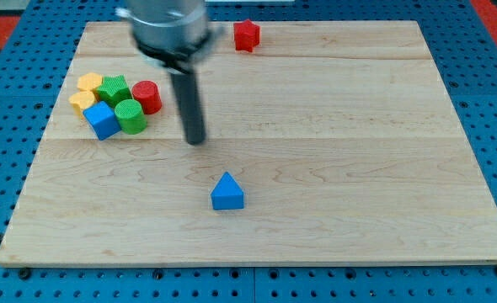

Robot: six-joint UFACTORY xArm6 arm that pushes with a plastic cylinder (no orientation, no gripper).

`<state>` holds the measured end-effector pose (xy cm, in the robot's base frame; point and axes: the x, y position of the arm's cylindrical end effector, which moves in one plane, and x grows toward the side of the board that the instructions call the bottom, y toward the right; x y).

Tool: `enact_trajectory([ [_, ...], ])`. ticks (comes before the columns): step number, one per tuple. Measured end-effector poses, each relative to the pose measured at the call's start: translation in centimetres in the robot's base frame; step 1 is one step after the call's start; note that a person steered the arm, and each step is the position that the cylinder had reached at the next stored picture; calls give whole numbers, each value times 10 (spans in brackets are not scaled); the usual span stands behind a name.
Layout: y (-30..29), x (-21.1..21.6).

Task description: Push the blue cube into the green circle

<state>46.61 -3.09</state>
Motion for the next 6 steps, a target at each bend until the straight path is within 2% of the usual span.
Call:
enact_trajectory([
  [1,59,106],
  [2,35,117],
  [3,11,45],
  [4,-37,25],
  [5,-52,61],
  [6,-102,31],
])
